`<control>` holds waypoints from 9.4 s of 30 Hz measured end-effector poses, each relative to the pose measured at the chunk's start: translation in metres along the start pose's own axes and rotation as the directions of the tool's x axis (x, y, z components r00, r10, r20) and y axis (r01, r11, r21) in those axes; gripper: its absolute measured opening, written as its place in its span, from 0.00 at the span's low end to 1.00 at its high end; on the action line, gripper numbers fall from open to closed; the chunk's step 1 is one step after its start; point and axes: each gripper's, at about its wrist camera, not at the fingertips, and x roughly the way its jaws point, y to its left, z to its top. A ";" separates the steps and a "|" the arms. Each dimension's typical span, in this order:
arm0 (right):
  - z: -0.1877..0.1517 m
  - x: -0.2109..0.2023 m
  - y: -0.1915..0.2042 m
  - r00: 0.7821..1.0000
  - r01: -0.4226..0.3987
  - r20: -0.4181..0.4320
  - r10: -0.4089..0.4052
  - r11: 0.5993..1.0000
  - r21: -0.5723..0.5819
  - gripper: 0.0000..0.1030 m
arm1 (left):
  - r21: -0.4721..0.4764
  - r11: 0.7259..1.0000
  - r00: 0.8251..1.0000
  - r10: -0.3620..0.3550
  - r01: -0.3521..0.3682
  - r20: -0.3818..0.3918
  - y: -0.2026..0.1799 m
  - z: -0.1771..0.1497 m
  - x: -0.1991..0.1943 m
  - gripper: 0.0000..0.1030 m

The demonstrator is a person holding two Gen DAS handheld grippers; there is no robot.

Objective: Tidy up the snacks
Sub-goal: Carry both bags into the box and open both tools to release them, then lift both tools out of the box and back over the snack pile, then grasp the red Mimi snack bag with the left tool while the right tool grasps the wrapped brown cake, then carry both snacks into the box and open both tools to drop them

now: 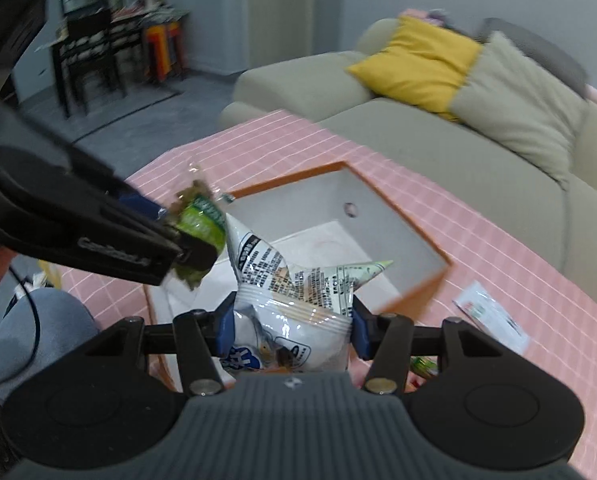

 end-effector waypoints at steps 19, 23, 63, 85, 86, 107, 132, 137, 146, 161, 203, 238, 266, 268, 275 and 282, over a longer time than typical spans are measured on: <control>0.021 0.106 0.007 0.963 -0.139 -0.253 0.097 0.978 -0.153 0.51 | 0.131 0.991 0.956 0.076 -0.040 -0.284 0.026 -0.002 0.094 0.37; 0.019 0.117 0.008 0.950 -0.171 -0.289 0.119 0.972 -0.163 0.51 | 0.146 0.988 0.942 0.087 -0.042 -0.324 0.031 -0.005 0.105 0.37; 0.031 0.111 -0.002 0.953 -0.119 -0.292 0.087 0.988 -0.096 0.77 | 0.163 0.977 0.959 0.173 -0.138 -0.225 0.023 -0.005 0.071 0.64; -0.024 -0.032 -0.010 0.973 0.183 0.119 -0.196 0.976 0.115 0.77 | -0.054 0.997 0.951 0.069 -0.055 0.302 -0.060 -0.043 -0.034 0.70; -0.031 -0.038 -0.011 0.969 0.195 0.124 -0.212 0.972 0.133 0.77 | -0.069 0.997 0.950 0.049 -0.029 0.309 -0.064 -0.045 -0.033 0.70; -0.184 -0.052 -0.056 0.900 0.409 -0.013 -0.436 0.833 0.373 0.76 | -0.007 0.992 0.975 -0.119 0.123 0.186 -0.145 -0.098 0.039 0.70; -0.187 0.042 -0.097 0.921 0.389 -0.141 -0.363 0.883 0.264 0.56 | 0.156 0.971 0.981 -0.188 0.180 0.043 -0.187 -0.051 0.124 0.72; -0.187 0.052 -0.104 0.927 0.373 -0.151 -0.344 0.891 0.260 0.52 | 0.179 0.969 0.985 -0.175 0.172 0.000 -0.195 -0.040 0.145 0.72; -0.189 0.058 -0.114 0.936 0.348 -0.153 -0.317 0.900 0.263 0.42 | 0.235 0.964 0.992 -0.113 0.125 -0.064 -0.205 -0.031 0.177 0.72; -0.191 0.055 -0.118 0.943 0.329 -0.154 -0.296 0.901 0.283 0.35 | 0.318 0.943 0.995 -0.083 0.095 -0.053 -0.216 -0.035 0.190 0.50; -0.118 -0.054 -0.049 0.976 0.196 0.053 -0.212 0.957 0.213 0.33 | 0.056 0.981 0.969 -0.195 0.188 0.150 -0.136 -0.052 0.018 0.40; 0.039 0.101 -0.010 0.978 -0.058 -0.206 0.020 0.983 -0.176 0.33 | -0.143 0.981 0.977 -0.150 0.129 -0.150 0.007 -0.009 0.093 0.40; 0.011 0.193 -0.006 0.819 -0.305 -0.557 0.135 0.926 -0.224 0.34 | -0.120 0.991 0.898 -0.112 0.066 -0.426 0.013 -0.005 0.170 0.42; 0.009 0.194 -0.006 0.817 -0.304 -0.562 0.131 0.925 -0.226 0.34 | -0.104 0.992 0.894 -0.106 0.067 -0.436 0.011 -0.005 0.170 0.42; 0.012 0.194 -0.009 0.816 -0.294 -0.565 0.122 0.929 -0.225 0.44 | -0.089 0.994 0.884 -0.097 0.063 -0.457 0.012 -0.007 0.169 0.48; 0.021 0.177 -0.011 0.845 -0.257 -0.526 0.097 0.936 -0.240 0.61 | -0.100 0.993 0.895 -0.106 0.069 -0.433 0.013 -0.007 0.155 0.66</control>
